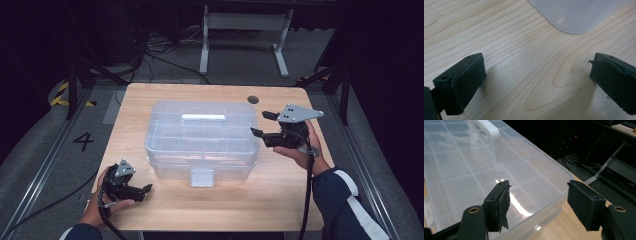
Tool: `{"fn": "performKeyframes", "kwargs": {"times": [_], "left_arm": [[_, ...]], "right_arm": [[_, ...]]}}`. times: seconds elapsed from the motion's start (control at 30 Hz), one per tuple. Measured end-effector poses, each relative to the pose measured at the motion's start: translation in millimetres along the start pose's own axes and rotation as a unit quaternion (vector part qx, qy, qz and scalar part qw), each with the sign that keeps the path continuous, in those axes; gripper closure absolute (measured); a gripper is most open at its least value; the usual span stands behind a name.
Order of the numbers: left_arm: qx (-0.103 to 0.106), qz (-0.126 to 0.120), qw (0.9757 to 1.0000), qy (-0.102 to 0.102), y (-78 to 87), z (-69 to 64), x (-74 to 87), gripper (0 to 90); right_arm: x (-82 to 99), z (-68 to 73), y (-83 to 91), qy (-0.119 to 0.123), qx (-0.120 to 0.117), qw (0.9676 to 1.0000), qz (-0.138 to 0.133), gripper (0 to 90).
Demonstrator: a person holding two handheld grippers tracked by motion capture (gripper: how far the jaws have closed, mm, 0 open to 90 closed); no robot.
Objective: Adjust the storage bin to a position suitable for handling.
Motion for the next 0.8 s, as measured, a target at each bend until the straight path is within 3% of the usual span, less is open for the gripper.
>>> {"fn": "performKeyframes", "kwargs": {"times": [0.8], "left_arm": [[0.000,0.000,1.0000,0.000,0.0,0.0,0.0,0.7]], "right_arm": [[-23.7,24.6,-26.3,0.019,-0.035,0.9992,0.001,35.2]]}}
Point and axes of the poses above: each handheld gripper's, and its own axes: y roughly backward along the jaws, x roughly out of its underside, z roughly to its left, the point moved 5 cm from there along -y, roughly forward along the jaws, and after that the axes turned 8 degrees about x, right-handed, at the moved point
